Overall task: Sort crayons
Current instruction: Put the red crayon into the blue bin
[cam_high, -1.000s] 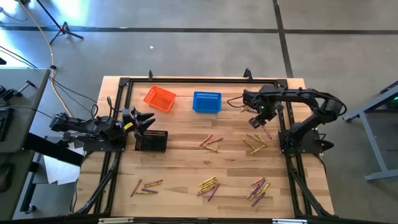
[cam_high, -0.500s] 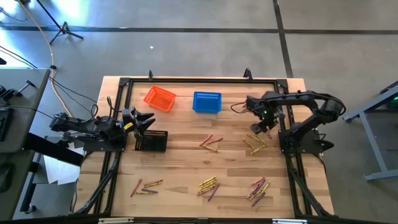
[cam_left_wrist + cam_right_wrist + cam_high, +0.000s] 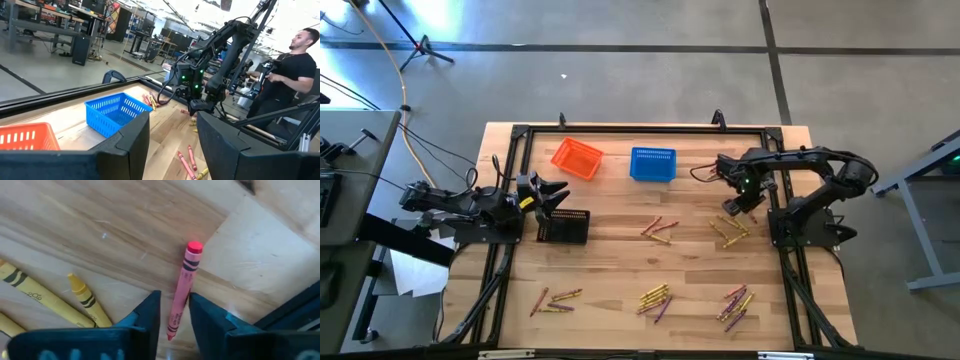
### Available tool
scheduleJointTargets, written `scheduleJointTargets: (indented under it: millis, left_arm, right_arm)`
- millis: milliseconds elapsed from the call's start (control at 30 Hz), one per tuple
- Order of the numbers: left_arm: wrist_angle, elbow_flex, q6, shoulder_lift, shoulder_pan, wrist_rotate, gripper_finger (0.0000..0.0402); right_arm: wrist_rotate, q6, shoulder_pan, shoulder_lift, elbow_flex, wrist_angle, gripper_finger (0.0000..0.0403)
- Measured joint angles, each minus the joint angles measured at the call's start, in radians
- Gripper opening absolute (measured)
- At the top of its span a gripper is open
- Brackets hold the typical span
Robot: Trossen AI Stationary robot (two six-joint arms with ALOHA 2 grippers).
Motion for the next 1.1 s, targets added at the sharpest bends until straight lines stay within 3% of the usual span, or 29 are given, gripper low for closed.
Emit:
scheduleJointTargets:
  millis: [267,600,900,1000,1100]
  left_arm:
    - [0.000,0.000,0.000,0.000,0.000,0.000,0.0155]
    - [0.000,0.000,0.000,0.000,0.000,0.000,0.0155]
    - [0.000,0.000,0.000,0.000,0.000,0.001,0.0155]
    - [0.000,0.000,0.000,0.000,0.000,0.001,0.0155]
    - [0.000,0.000,0.000,0.000,0.000,0.001,0.0155]
  right_arm:
    - [-0.030,0.000,-0.001,0.000,0.001,0.007,0.0009]
    - [-0.030,-0.018,-0.001,0.002,0.026,-0.009,0.0017]
    - [-0.013,-0.044,-0.001,-0.073,0.157,0.024,0.0013]
    - [-0.016,-0.044,0.002,-0.116,0.210,0.087,0.0012]
    - [-0.019,-0.045,0.012,-0.151,0.245,0.290,0.0012]
